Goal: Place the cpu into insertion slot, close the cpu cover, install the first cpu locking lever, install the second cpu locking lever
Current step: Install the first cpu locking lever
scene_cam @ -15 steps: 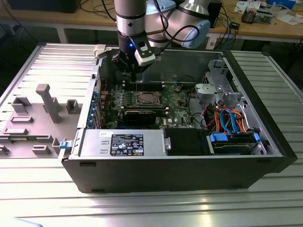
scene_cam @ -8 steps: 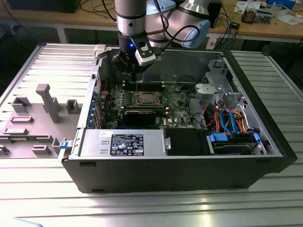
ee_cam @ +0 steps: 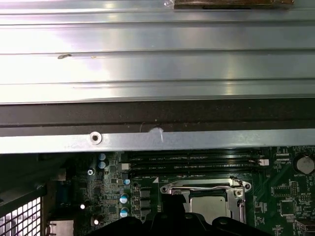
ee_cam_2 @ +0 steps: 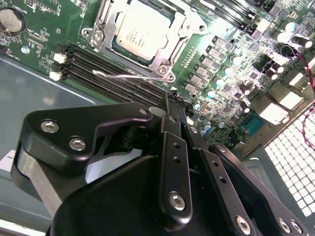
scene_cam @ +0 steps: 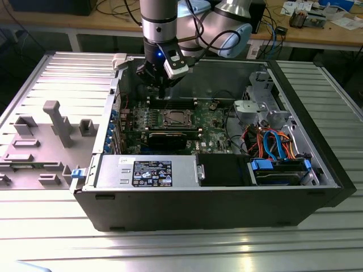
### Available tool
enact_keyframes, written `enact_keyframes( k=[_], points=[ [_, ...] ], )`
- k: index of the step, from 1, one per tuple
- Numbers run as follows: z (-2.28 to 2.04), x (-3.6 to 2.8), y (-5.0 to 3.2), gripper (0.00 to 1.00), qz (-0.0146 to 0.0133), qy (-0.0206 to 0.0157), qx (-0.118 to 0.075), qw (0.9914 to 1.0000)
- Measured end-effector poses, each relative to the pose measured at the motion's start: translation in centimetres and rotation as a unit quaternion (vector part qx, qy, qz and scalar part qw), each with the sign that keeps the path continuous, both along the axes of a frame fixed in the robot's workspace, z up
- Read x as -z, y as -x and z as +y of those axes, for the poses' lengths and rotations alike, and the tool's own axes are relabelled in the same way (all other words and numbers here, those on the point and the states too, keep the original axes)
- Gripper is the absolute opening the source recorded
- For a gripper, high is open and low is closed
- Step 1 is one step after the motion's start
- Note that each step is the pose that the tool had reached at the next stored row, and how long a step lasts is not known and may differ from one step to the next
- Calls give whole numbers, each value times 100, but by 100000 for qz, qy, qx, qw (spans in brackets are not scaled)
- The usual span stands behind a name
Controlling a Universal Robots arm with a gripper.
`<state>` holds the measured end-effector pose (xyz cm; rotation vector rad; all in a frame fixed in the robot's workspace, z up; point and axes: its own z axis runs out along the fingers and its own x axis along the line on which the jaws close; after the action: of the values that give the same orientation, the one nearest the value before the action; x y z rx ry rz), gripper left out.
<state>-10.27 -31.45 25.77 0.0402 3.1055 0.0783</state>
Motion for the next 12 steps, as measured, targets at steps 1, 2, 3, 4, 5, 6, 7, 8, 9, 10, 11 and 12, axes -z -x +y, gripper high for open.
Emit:
enact_keyframes(
  k=[1,2,3,4,5,6,7,8,9,10,11,12],
  points=[
    [0,0,-12,11,2,5,0,100000],
    [0,0,-23,11,2,2,3,100000],
    [0,0,-36,11,2,4,-1,100000],
    [0,0,-46,11,0,2,-1,100000],
    [0,0,-59,11,3,4,0,100000],
    [0,0,-63,11,1,1,-1,100000],
    [0,0,-66,11,1,1,0,100000],
    [0,0,-70,11,1,3,2,100000],
    [0,0,-72,11,0,2,-1,100000],
    [0,0,-74,11,0,3,-1,100000],
    [0,0,-79,11,4,2,-3,100000],
    [0,0,-81,11,0,1,-3,100000]
  ],
)
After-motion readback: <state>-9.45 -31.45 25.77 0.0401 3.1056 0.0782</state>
